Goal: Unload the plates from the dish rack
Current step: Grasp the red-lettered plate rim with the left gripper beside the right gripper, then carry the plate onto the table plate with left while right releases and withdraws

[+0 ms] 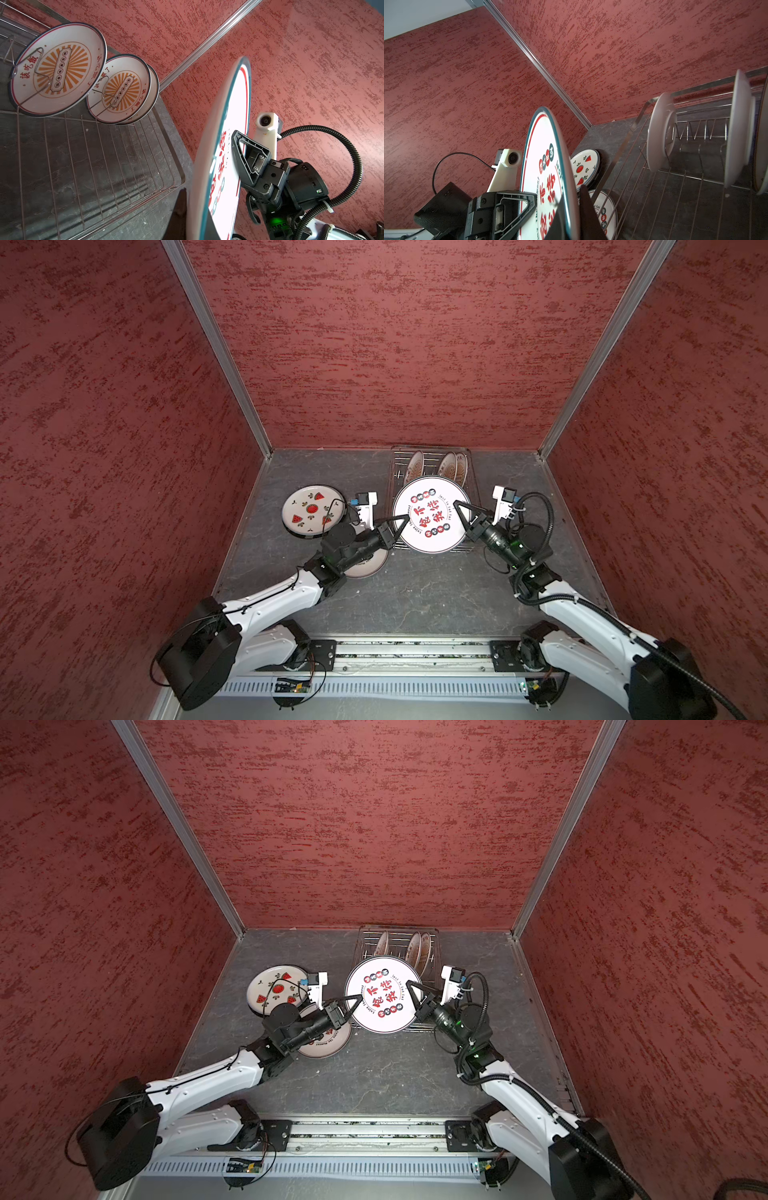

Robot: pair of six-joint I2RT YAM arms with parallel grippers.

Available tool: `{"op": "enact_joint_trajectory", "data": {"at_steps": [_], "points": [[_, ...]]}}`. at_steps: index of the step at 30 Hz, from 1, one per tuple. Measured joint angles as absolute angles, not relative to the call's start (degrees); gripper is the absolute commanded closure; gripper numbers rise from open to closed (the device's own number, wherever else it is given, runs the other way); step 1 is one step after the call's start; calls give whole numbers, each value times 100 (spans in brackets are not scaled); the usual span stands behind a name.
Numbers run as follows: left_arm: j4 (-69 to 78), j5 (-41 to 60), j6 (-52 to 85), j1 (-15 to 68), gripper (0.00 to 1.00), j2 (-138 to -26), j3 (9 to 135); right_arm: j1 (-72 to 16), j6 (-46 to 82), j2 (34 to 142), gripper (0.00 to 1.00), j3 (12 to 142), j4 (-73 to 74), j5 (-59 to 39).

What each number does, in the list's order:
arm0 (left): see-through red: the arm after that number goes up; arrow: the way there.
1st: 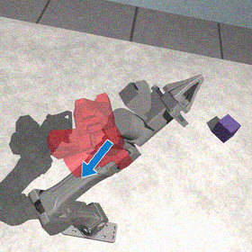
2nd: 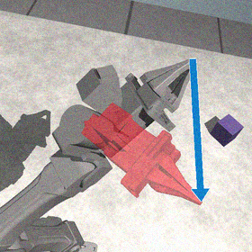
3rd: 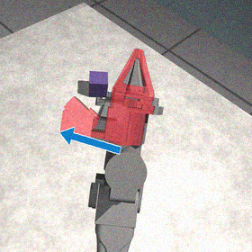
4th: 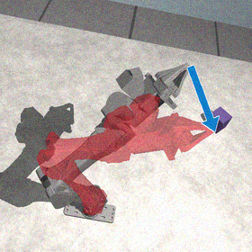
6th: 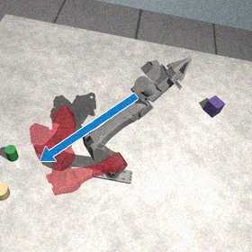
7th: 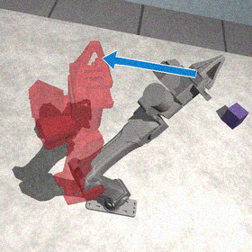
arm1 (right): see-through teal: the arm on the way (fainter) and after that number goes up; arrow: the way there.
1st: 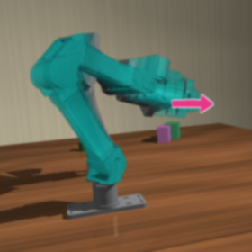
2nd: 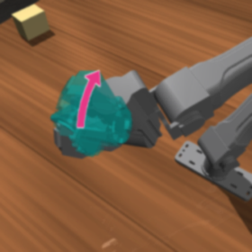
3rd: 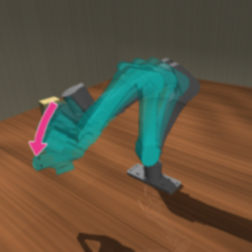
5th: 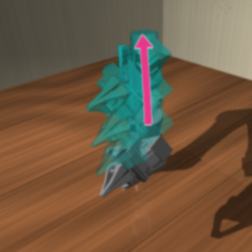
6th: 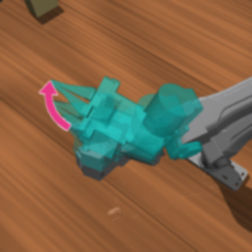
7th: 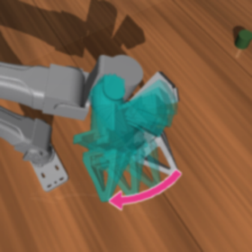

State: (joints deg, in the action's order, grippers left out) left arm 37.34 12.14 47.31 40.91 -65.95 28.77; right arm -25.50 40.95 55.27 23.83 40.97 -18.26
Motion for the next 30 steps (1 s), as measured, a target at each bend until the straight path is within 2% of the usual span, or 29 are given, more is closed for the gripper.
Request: {"op": "enact_joint_trajectory", "data": {"at_steps": [4, 6, 10, 15, 22, 30], "points": [[3719, 1219, 4788, 4095, 100, -6678, 2893, -2550, 4097, 5535, 65, 2383, 4145, -1828], [3719, 1234, 4805, 4093, 100, -6705, 2895, -2550, 4095, 5553, 57, 2383, 4215, -1848], [3682, 1295, 4823, 4064, 100, -6751, 2906, -2550, 4093, 5625, 29, 2383, 4397, -2001], [3601, 1345, 4823, 4038, 100, -6757, 2906, -2550, 4036, 5649, 1, 2381, 4571, -2178], [3518, 1431, 4947, 3835, 100, -6672, 2897, -2550, 4003, 5640, 1, 2259, 4650, -2078], [3411, 1431, 5074, 3439, 100, -6012, 2720, -2550, 3876, 5605, 1, 2167, 4606, -1859]]}}
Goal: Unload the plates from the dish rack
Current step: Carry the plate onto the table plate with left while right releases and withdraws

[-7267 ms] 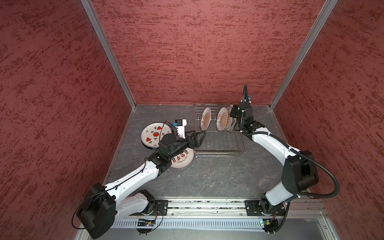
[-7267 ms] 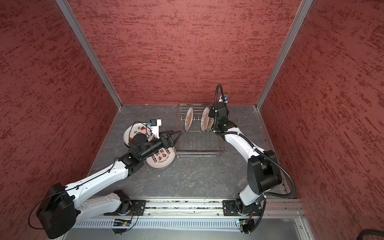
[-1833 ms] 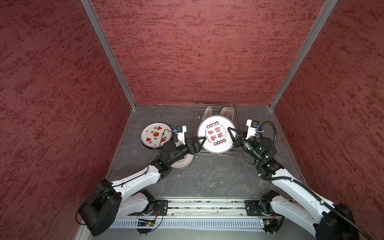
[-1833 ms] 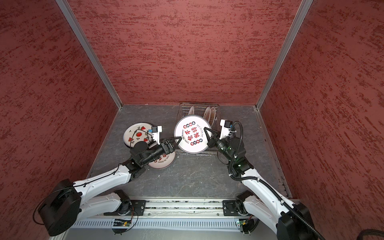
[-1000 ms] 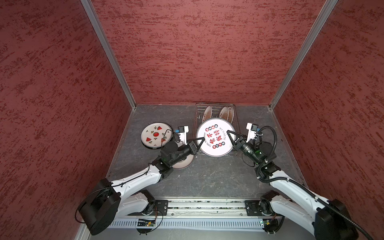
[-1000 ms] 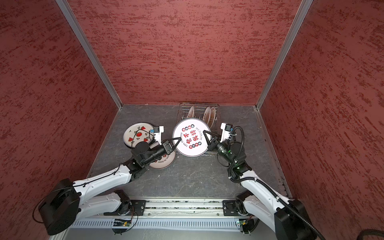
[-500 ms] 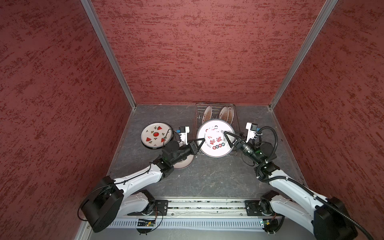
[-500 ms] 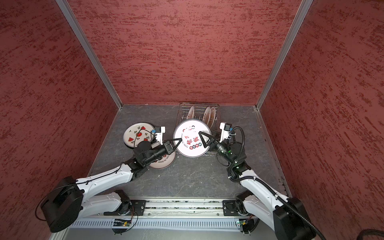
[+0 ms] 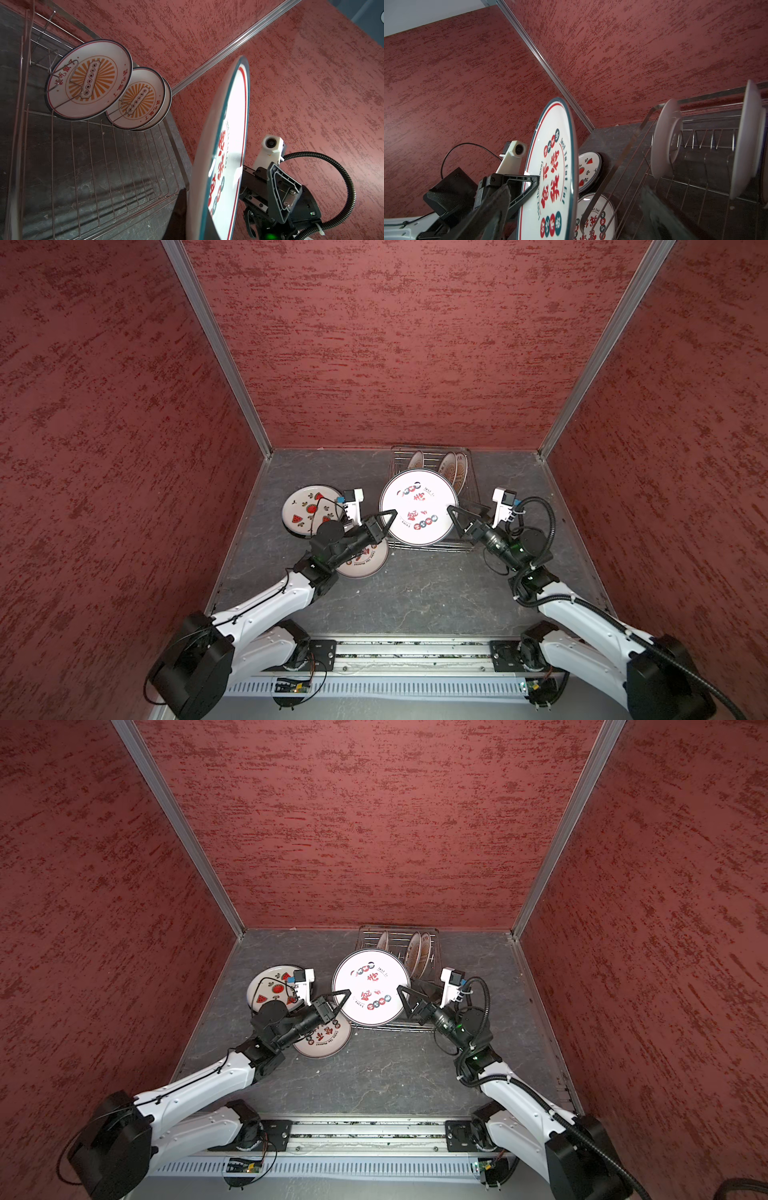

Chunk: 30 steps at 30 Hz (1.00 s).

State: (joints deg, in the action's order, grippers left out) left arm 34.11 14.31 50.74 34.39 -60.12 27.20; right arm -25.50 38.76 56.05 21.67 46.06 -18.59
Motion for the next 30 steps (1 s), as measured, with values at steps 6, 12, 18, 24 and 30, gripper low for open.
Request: {"op": "enact_joint_trajectory", "data": {"at_steps": [6, 12, 18, 24, 30], "points": [[3170, 1448, 5157, 2993, 100, -5551, 2530, -2550, 3826, 5734, 1, 2169, 4604, -1857], [2742, 1481, 5393, 2178, 100, -5275, 2213, -2589, 3745, 6160, 1, 2300, 4499, -1874], [2279, 1614, 5701, 1365, 100, -4746, 1900, -2991, 3398, 6729, 1, 2930, 4130, -1835], [1584, 1732, 5828, 735, 100, -4364, 1894, -3623, 2871, 7393, 1, 3767, 3535, -1315], [845, 1688, 5889, 517, 100, -4093, 1850, -4012, 2515, 8162, 1, 4447, 2987, -637]]}}
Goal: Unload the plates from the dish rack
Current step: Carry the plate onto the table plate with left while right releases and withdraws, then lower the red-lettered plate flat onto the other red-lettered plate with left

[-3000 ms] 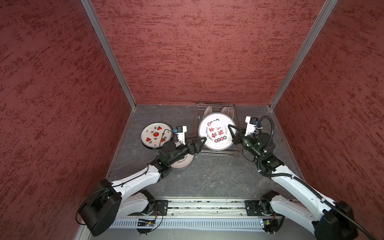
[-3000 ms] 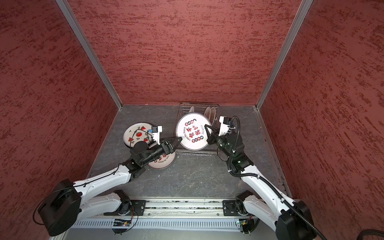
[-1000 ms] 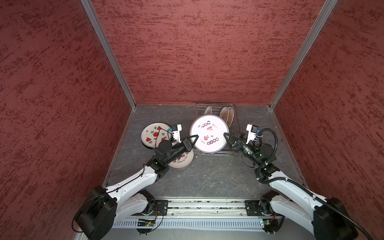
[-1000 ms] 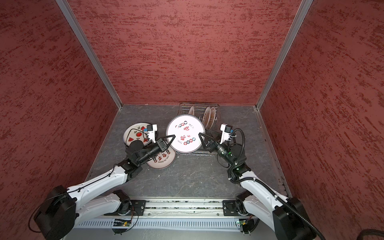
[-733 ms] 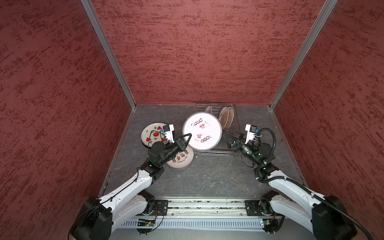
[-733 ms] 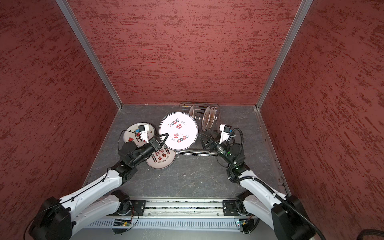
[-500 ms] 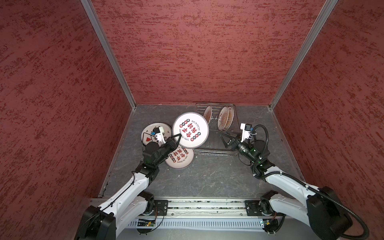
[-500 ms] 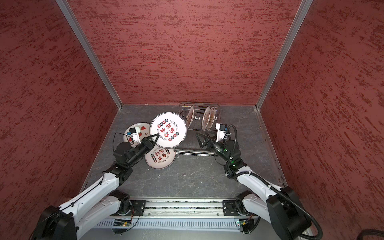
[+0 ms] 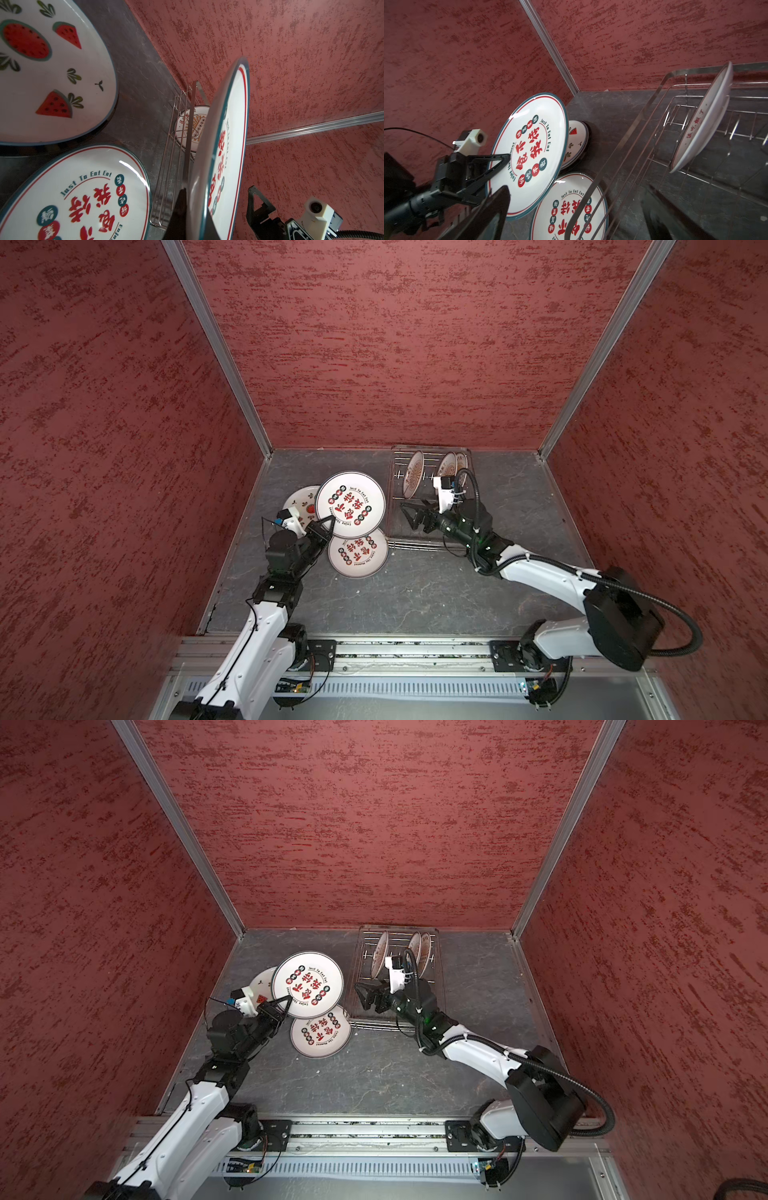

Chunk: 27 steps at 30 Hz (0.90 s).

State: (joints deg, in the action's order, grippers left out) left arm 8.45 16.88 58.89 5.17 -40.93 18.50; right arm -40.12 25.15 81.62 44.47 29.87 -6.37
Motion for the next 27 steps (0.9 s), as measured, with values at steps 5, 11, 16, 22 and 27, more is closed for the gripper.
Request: {"op": "enact_joint_trajectory", "data": {"at_steps": [5, 11, 16, 22, 27], "points": [[270, 1457, 5979, 508, 100, -3966, 1756, -4217, 2272, 8670, 1, 4875, 2582, -95], [-401, 1249, 6077, 508, 100, -3981, 1756, -4353, 2018, 8879, 1, 5046, 2322, 198], [-622, 1146, 6106, 515, 100, -4010, 1756, -4501, 1831, 9139, 1, 5363, 2078, 397], [-650, 1044, 6104, 685, 100, -4145, 1688, -4626, 1662, 9343, 1, 5524, 1964, 499], [-760, 1026, 6101, 742, 100, -4206, 1619, -4637, 1627, 9347, 1, 5522, 1979, 475]]}}
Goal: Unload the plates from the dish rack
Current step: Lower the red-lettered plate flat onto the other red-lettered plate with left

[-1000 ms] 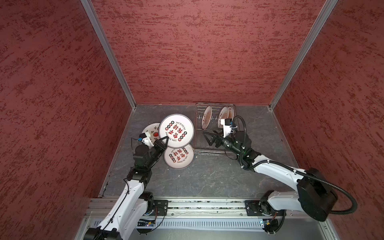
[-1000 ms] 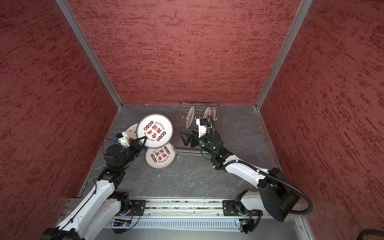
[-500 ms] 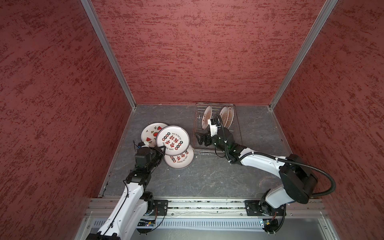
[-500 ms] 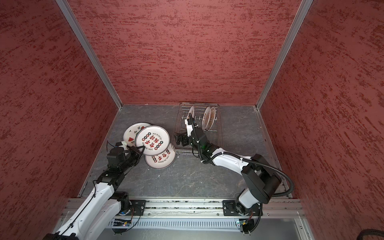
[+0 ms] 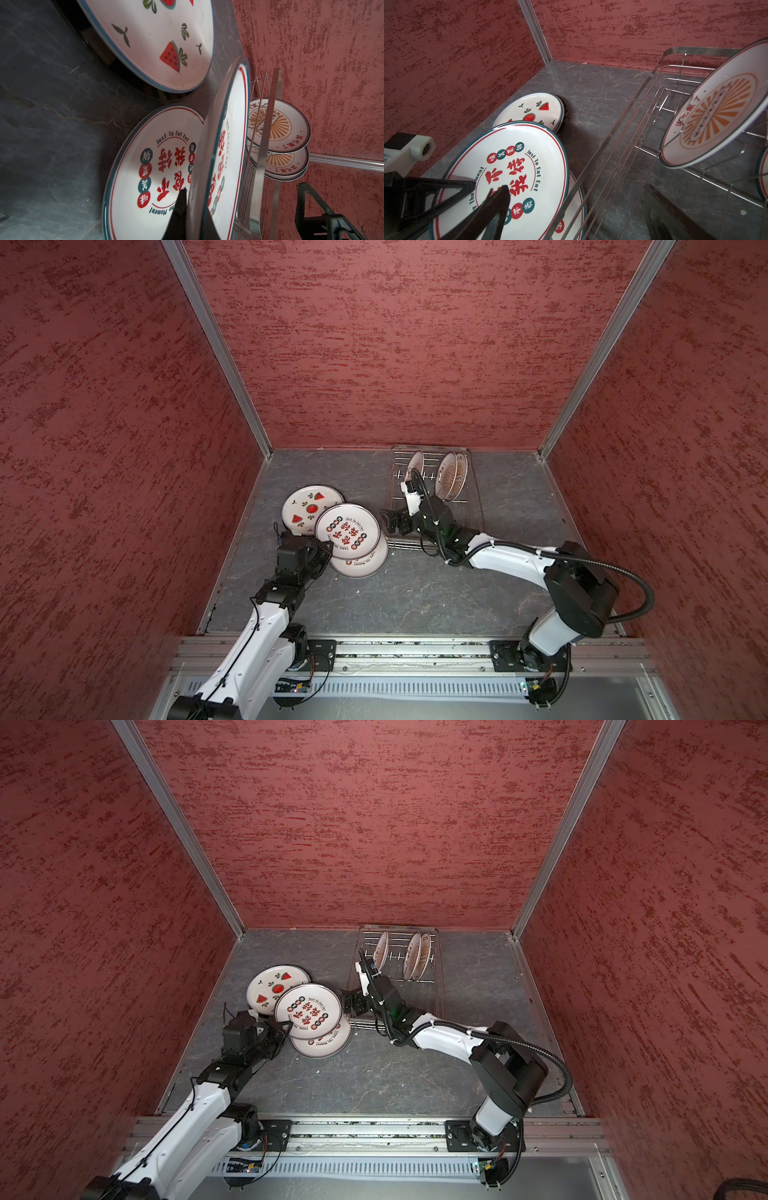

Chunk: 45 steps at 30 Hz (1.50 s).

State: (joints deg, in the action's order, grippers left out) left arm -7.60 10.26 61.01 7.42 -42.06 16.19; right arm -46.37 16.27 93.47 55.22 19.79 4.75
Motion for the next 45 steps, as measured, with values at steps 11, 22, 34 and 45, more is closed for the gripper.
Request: {"op": "enact_joint_trajectory", "data": {"at_steps": [11, 22, 34, 45], "points": [[-725, 1013, 6160, 845, 100, -4211, 1234, -4641, 1577, 9386, 1, 5522, 2001, 499], [-790, 1015, 5959, 1041, 96, -4536, 1247, -4641, 1540, 9376, 1, 5389, 2134, 635], [-764, 1037, 5902, 1041, 78, -4576, 1249, -4641, 1535, 9258, 1, 5262, 2202, 777], [-860, 882, 5946, 1125, 65, -4571, 1297, -4641, 1535, 9172, 1, 5179, 2244, 834]]}}
